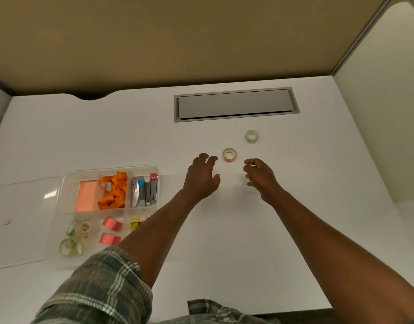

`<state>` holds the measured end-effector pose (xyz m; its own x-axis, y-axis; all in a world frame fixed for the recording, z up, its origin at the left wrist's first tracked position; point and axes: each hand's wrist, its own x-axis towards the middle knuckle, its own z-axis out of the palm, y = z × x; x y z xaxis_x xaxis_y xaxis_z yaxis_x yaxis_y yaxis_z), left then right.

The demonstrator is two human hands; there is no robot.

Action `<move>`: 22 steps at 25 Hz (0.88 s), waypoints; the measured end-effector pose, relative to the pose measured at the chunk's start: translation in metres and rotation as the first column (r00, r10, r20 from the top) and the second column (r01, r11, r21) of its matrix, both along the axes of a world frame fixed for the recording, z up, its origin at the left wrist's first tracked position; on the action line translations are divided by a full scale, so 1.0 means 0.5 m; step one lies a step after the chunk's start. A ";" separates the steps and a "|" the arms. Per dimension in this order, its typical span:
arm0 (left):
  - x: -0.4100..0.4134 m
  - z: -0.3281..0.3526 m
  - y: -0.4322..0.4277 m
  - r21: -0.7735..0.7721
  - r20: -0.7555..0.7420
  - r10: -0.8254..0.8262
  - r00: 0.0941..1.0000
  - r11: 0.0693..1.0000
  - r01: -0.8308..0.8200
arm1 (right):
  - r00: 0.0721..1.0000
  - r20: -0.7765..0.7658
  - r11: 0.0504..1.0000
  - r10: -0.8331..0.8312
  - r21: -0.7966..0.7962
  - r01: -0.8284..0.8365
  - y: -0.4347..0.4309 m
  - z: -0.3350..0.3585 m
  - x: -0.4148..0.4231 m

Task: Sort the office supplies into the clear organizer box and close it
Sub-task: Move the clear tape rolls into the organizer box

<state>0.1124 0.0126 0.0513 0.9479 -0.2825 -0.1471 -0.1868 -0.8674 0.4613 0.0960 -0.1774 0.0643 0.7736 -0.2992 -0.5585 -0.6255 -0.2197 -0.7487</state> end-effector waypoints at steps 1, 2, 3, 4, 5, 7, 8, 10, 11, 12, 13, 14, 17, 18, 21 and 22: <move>0.015 -0.008 -0.019 0.023 -0.015 -0.022 1.000 0.999 0.023 | 1.000 -0.006 1.000 -0.003 -0.016 0.003 -0.016 -0.005 0.015; 0.031 -0.017 -0.038 0.051 -0.026 -0.044 0.999 0.998 0.046 | 1.000 -0.012 0.999 -0.001 -0.039 0.001 -0.032 -0.011 0.032; 0.046 -0.025 -0.053 0.079 -0.036 -0.062 0.997 0.995 0.065 | 1.000 -0.015 0.998 0.010 -0.066 -0.011 -0.045 -0.016 0.048; 0.060 -0.031 -0.066 0.101 -0.045 -0.075 0.996 0.992 0.079 | 0.999 -0.013 0.993 0.041 -0.109 -0.042 -0.057 -0.021 0.065; 0.074 -0.038 -0.077 0.120 -0.058 -0.087 0.994 0.988 0.094 | 0.995 -0.010 0.980 0.094 -0.175 -0.095 -0.067 -0.027 0.082; 0.092 -0.054 -0.092 0.161 -0.091 -0.111 0.990 0.979 0.124 | 0.975 -0.022 0.918 0.223 -0.333 -0.217 -0.084 -0.042 0.113; 0.091 -0.060 -0.093 0.178 -0.106 -0.118 0.987 0.975 0.135 | 0.960 -0.037 0.880 0.277 -0.392 -0.269 -0.087 -0.047 0.123; 0.085 -0.065 -0.090 0.198 -0.108 -0.111 0.988 0.972 0.130 | 0.924 -0.066 0.803 0.377 -0.474 -0.361 -0.081 -0.048 0.141; 0.084 -0.068 -0.087 0.201 -0.096 -0.098 0.991 0.973 0.115 | 0.904 -0.096 0.759 0.418 -0.510 -0.405 -0.078 -0.047 0.152; 0.080 -0.071 -0.083 0.202 -0.079 -0.088 0.993 0.974 0.103 | 0.878 -0.137 0.709 0.458 -0.540 -0.454 -0.072 -0.050 0.160; 0.072 -0.072 -0.077 0.199 -0.062 -0.089 0.994 0.975 0.100 | 0.852 -0.185 0.656 0.489 -0.566 -0.499 -0.065 -0.051 0.164; 0.085 -0.083 -0.077 0.196 -0.055 -0.127 0.990 0.971 0.135 | 0.852 -0.220 0.627 0.474 -0.595 -0.503 -0.065 -0.063 0.179; 0.109 -0.095 -0.076 0.185 -0.056 -0.164 0.985 0.968 0.172 | 0.864 -0.245 0.562 0.440 -0.676 -0.478 -0.057 -0.078 0.189; 0.111 -0.096 -0.076 0.173 -0.056 -0.157 0.986 0.971 0.164 | 0.866 -0.235 0.544 0.441 -0.698 -0.466 -0.053 -0.081 0.186; 0.104 -0.102 -0.070 0.166 -0.069 -0.141 0.988 0.975 0.151 | 0.855 -0.211 0.470 0.474 -0.760 -0.449 -0.043 -0.090 0.163; 0.100 -0.105 -0.068 0.177 -0.060 -0.146 0.988 0.972 0.154 | 0.846 -0.213 0.449 0.488 -0.770 -0.453 -0.042 -0.092 0.150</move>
<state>0.1624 -0.0214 -0.0012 0.8877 -0.3854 -0.2518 -0.3030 -0.9009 0.3106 0.1710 -0.1984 0.0181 0.9467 -0.1749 -0.2705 -0.2203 -0.9642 -0.1476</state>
